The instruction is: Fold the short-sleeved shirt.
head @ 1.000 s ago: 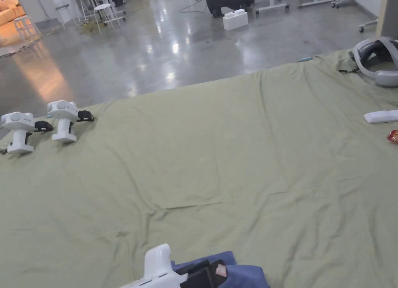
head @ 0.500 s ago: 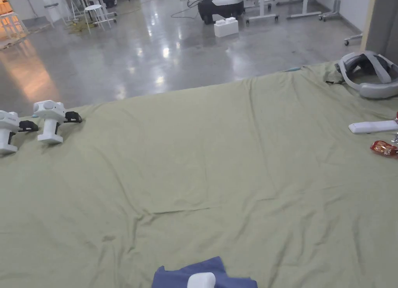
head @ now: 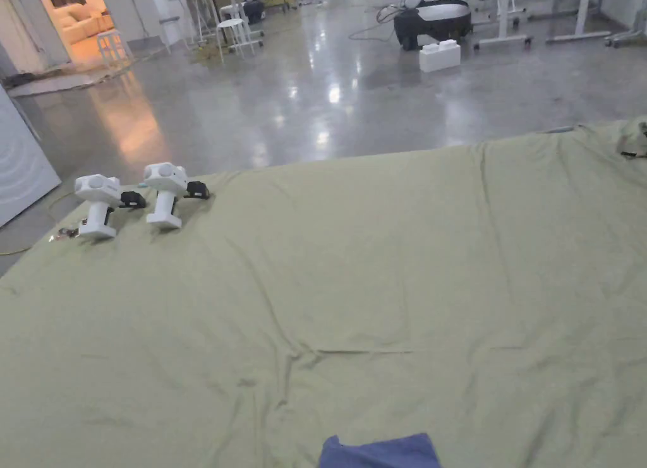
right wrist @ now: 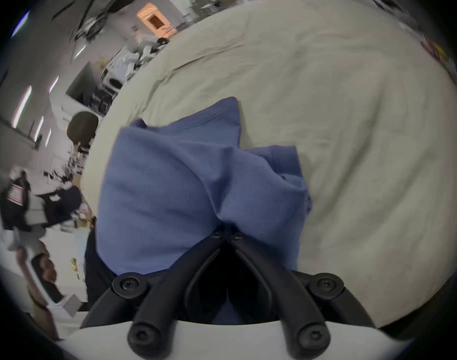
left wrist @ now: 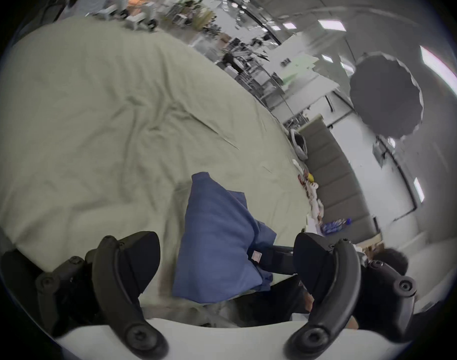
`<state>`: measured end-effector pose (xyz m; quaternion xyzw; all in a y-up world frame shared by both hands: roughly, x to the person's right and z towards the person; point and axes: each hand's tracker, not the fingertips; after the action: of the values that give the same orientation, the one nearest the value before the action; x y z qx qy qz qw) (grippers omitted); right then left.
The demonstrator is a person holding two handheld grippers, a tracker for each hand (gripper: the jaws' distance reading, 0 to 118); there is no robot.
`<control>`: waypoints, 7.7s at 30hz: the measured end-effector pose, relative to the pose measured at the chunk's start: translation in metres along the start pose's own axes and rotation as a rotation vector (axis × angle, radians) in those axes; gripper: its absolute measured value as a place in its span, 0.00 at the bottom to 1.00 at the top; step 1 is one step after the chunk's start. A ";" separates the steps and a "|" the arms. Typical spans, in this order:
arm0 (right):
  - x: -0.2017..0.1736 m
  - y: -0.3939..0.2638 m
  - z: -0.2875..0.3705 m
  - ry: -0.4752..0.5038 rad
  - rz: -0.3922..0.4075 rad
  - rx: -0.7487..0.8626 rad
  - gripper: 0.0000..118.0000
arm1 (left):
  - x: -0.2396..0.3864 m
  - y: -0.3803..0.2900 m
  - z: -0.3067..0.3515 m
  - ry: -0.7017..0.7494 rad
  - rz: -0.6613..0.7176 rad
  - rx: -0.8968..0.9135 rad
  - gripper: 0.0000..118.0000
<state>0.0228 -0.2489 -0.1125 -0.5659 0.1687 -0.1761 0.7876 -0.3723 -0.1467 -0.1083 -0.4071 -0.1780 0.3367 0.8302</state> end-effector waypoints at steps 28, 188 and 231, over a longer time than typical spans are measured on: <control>-0.009 -0.049 0.078 0.325 -0.148 0.164 0.02 | -0.101 0.116 0.067 0.160 0.137 0.015 0.23; -0.082 0.001 0.305 -0.166 -0.181 0.793 1.00 | 0.254 -0.040 0.174 0.212 -0.719 0.748 1.00; -0.104 -0.036 0.332 -0.086 0.315 1.241 1.00 | 0.282 -0.070 0.219 0.164 -0.796 1.026 1.00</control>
<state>0.0828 0.0657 0.0290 0.0203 0.0846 -0.1003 0.9911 -0.2683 0.1424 0.0860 0.1136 -0.0679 0.0140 0.9911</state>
